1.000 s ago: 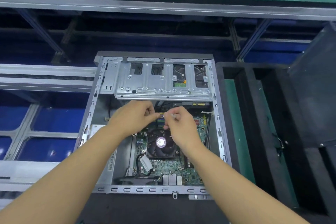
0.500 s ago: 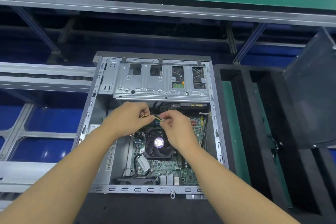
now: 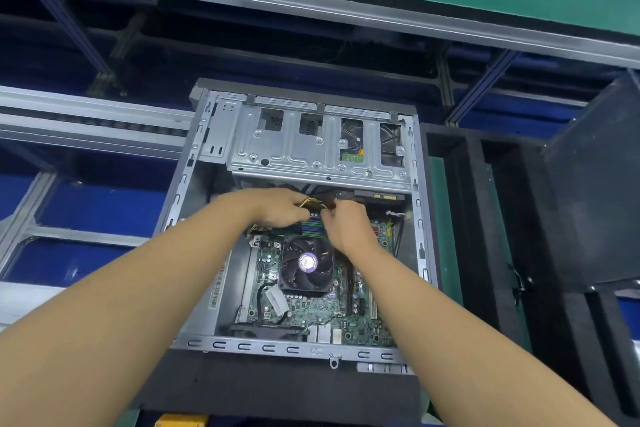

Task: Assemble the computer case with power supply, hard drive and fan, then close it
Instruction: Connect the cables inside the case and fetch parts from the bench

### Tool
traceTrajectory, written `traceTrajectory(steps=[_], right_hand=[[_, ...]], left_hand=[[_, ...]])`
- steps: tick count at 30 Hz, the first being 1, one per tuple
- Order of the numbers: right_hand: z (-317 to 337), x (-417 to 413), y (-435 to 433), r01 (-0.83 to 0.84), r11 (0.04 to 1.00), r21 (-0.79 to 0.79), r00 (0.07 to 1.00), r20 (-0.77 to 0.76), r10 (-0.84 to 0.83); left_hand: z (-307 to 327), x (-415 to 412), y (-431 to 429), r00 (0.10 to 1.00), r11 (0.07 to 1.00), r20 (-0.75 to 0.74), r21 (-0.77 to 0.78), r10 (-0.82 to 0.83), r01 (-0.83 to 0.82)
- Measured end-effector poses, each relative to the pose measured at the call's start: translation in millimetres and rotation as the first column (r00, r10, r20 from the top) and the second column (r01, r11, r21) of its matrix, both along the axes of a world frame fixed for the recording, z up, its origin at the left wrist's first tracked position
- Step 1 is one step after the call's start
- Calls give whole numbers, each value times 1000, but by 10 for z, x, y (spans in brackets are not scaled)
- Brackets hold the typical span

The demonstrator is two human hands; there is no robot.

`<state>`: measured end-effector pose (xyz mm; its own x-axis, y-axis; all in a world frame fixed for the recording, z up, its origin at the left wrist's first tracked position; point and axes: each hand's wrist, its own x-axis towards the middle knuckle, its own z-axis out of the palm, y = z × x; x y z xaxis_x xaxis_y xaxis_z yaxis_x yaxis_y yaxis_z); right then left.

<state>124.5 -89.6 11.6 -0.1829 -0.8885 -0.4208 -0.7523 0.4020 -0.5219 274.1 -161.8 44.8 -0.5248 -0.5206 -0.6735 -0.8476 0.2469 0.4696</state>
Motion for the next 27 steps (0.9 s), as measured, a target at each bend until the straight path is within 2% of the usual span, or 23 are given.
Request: traceTrajectory(steps=[3,8,11,16,20,23,27], right_hand=[[-55,-47,-67,56,997,57,998,0,-56],[-127,-50,-176,-54,988,147,994,-85,68],[-175,-75,-204,-51,987,150,994,-90,65],[-187,-61,-218,-59,986,159,987,-141,82],[-126,-41,-255,-151,956,250,929,-294,224],[-120,-41,-301,-235,927,293,878,-345,332],[-116,-32,-315,-244,914,323,849,-385,362]], left_hand=[[-51,-10,3,999,997,36,-66,-29,32],[-103,13,37,971,946,221,-287,-88,152],[-95,17,60,954,915,285,-355,-91,193],[-79,17,52,940,913,338,-368,-46,177],[-90,16,39,943,931,330,-335,-29,146],[-78,31,30,947,938,321,-320,-22,130],[-75,26,18,949,943,313,-307,-25,126]])
